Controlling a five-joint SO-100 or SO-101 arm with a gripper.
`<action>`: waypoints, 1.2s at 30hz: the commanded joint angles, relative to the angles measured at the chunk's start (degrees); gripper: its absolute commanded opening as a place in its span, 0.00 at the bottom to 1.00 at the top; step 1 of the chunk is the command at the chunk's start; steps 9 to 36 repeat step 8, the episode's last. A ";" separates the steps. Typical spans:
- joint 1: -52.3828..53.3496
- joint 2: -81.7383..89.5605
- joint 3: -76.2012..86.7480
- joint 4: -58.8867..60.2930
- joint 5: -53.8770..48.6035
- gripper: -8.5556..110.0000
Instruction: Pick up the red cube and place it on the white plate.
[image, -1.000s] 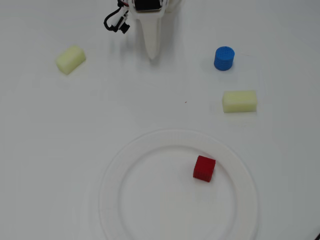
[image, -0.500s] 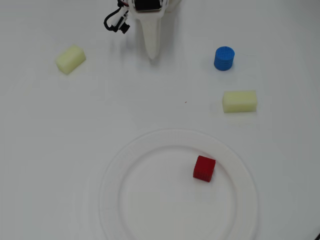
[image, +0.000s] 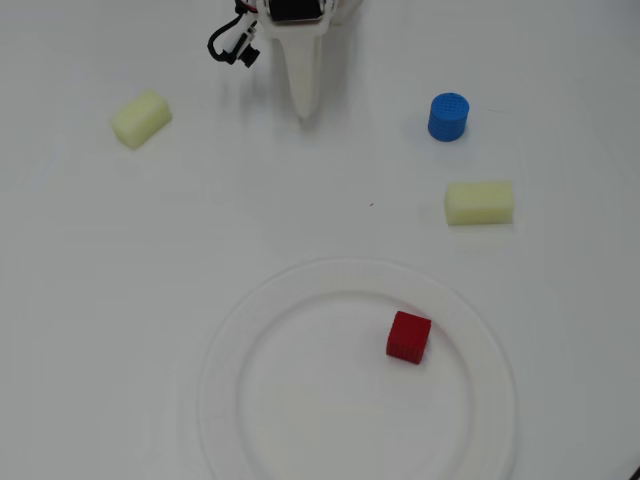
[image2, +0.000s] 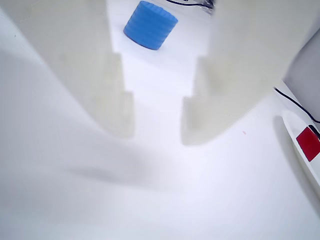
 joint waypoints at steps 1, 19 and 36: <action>-0.18 0.35 0.62 -0.62 -3.08 0.14; -1.14 0.35 0.79 -0.70 -8.61 0.14; -1.14 0.35 0.79 -0.70 -8.61 0.14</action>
